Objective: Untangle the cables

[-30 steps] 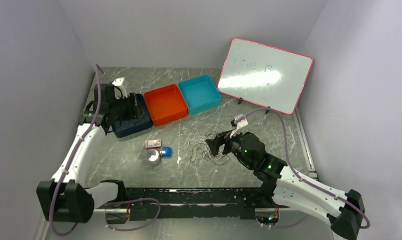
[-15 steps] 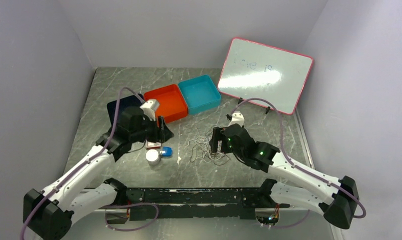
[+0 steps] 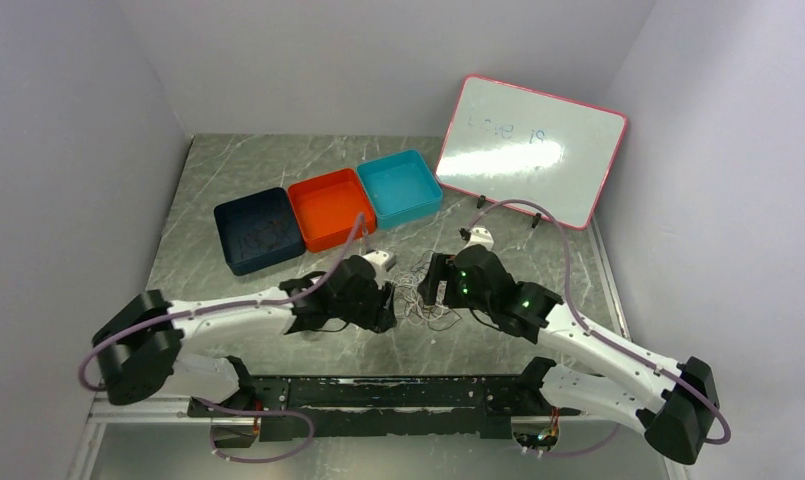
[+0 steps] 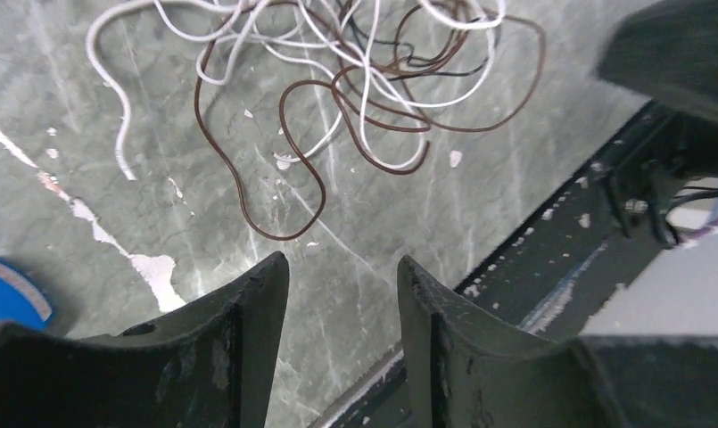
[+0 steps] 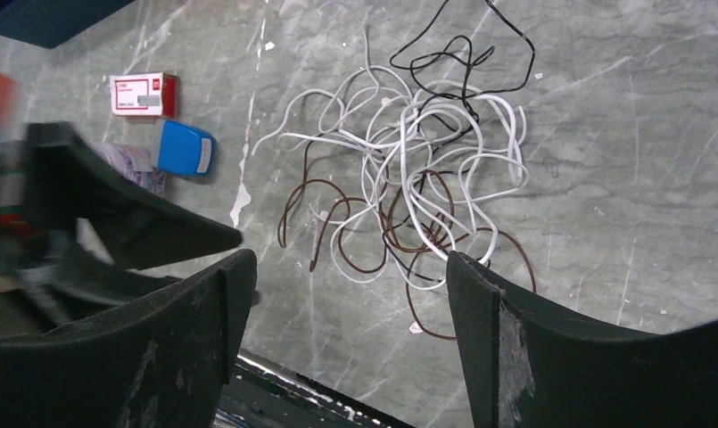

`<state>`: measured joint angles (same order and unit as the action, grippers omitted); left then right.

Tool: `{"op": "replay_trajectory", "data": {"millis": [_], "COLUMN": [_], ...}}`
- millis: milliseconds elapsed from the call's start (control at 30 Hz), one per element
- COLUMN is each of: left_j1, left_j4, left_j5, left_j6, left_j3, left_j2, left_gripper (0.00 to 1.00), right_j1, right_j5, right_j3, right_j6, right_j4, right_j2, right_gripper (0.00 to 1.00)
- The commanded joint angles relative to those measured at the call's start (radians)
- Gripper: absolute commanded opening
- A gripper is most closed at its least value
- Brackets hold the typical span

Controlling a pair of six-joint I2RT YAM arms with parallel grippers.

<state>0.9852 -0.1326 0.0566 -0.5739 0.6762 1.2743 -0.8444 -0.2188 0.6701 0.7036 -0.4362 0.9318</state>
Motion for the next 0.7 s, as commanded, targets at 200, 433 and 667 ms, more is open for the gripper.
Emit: {"op": "replay_trajectory", "data": {"millis": [200,433,667], "left_j1": [0.041,0.041,0.041], "left_j4": [0.116,0.223,0.206], "left_j5": [-0.133,-0.088,-0.132], "left_j6": [-0.025,-0.01,0.014], "left_j3": [0.027,0.033,0.066], "left_j2": [0.128,0.197,0.272], "left_gripper": [0.52,0.47,0.31], "right_j1": [0.006,0.006,0.006], "right_j5": [0.007,0.006,-0.002], "right_j3": [-0.015,-0.02,-0.04], "right_j6": [0.025,0.015,0.029], "right_j4": [-0.007,-0.009,-0.001], "right_j2": [-0.07,-0.064,-0.118], "right_gripper": [0.81,0.81,0.81]}}
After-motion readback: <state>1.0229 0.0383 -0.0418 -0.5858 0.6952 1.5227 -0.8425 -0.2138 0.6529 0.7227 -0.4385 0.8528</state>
